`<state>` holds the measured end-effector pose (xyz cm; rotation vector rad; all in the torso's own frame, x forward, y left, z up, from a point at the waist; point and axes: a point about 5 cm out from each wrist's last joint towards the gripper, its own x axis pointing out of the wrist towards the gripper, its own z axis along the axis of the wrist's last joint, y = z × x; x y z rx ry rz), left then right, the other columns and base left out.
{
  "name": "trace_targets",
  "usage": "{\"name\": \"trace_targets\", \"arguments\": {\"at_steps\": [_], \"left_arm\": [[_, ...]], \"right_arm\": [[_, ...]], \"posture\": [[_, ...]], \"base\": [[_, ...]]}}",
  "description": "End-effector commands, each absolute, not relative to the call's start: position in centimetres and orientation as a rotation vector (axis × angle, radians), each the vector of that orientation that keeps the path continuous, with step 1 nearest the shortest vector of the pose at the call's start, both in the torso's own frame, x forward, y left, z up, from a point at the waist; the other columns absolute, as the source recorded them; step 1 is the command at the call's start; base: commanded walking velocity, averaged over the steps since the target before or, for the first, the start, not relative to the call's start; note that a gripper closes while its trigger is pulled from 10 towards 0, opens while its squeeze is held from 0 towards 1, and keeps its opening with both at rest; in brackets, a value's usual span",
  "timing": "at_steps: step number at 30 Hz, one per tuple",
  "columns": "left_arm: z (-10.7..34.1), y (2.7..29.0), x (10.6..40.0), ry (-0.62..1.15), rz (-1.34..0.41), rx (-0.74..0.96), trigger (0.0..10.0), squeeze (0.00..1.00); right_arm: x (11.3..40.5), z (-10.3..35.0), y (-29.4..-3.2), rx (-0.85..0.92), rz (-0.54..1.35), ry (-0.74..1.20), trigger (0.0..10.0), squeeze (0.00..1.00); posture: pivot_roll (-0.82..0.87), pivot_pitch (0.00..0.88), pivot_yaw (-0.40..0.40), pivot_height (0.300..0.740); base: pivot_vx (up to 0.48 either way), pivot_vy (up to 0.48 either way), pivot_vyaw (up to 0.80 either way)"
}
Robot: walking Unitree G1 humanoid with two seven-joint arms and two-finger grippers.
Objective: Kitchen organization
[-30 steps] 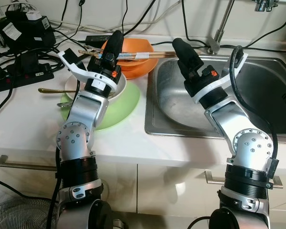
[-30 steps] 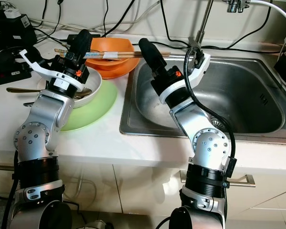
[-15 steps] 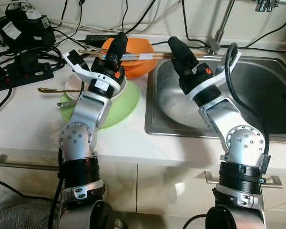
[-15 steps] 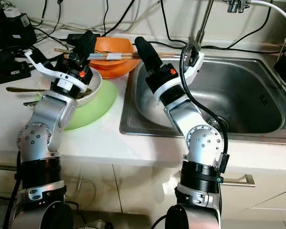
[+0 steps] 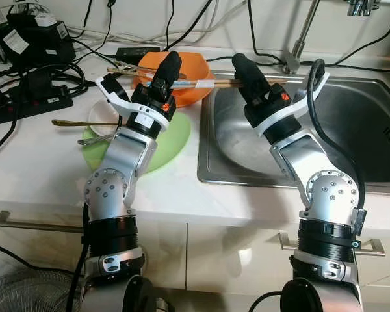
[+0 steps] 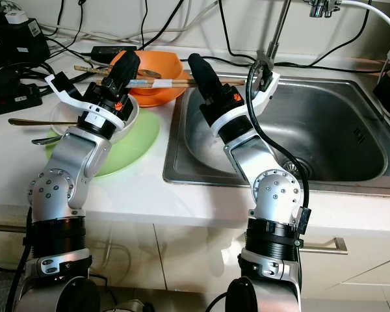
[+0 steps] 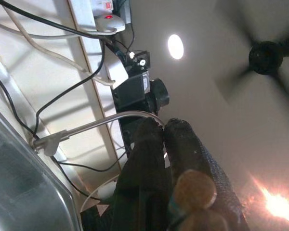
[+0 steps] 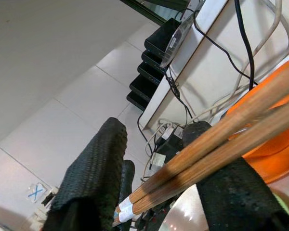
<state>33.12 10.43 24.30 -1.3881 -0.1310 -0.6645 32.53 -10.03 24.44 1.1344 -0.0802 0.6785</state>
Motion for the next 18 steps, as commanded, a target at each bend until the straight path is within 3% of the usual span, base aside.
{"name": "trace_targets", "arguments": {"at_steps": [1, 8, 9, 11, 12, 13, 14, 15, 18], "left_arm": [[23.8, 8.7, 33.1, -0.087, -0.681, -1.444, 0.0, 0.0], [23.5, 8.8, 33.4, -0.08, -0.642, -1.439, 0.0, 0.0], [23.3, 8.8, 33.5, -0.073, -0.626, -1.422, 0.9, 0.0], [23.2, 8.7, 33.5, -0.071, -0.624, -1.416, 0.9, 0.0], [23.2, 8.7, 33.6, -0.068, -0.625, -1.41, 2.4, 0.0], [23.1, 8.6, 33.5, -0.062, -0.625, -1.401, 2.7, 0.0], [23.0, 8.4, 33.5, -0.052, -0.622, -1.379, 4.4, 0.0], [22.8, 8.2, 33.5, -0.038, -0.621, -1.348, 10.0, 0.0], [22.5, 7.9, 33.5, -0.013, -0.613, -1.305, 10.0, 0.0]], "right_arm": [[32.6, 25.4, -10.0, 1.133, 0.703, -0.113, 0.0, 0.0], [32.6, 25.3, -10.1, 1.127, 0.697, -0.111, 0.0, 0.0], [32.6, 25.4, -10.1, 1.125, 0.695, -0.112, 0.0, 0.0], [32.6, 25.4, -10.1, 1.124, 0.694, -0.113, 0.0, 0.0], [32.7, 25.4, -10.1, 1.122, 0.692, -0.113, 0.0, 0.0], [32.7, 25.4, -10.2, 1.121, 0.689, -0.114, 0.0, 0.0], [32.7, 25.4, -10.2, 1.121, 0.686, -0.114, 0.0, 0.0], [32.7, 25.3, -10.3, 1.12, 0.681, -0.114, 0.0, 0.0], [32.7, 25.3, -10.4, 1.118, 0.672, -0.114, 0.0, 0.0]], "posture": [[0.03, 0.025, -0.002, 0.74], [0.03, 0.02, -0.003, 0.74], [0.03, 0.019, -0.003, 0.74], [0.03, 0.019, -0.003, 0.74], [0.03, 0.018, -0.003, 0.74], [0.03, 0.019, -0.002, 0.74], [0.03, 0.019, -0.002, 0.74], [0.03, 0.019, -0.003, 0.74], [0.03, 0.019, -0.001, 0.74]], "base": [[0.0, 0.0, 0.0], [0.0, 0.0, 0.0], [0.0, 0.0, 0.0], [0.0, 0.0, 0.0], [0.0, 0.0, 0.0], [0.0, 0.0, 0.0], [0.0, 0.0, 0.0], [0.0, 0.0, 0.0], [0.0, 0.0, 0.0]]}}
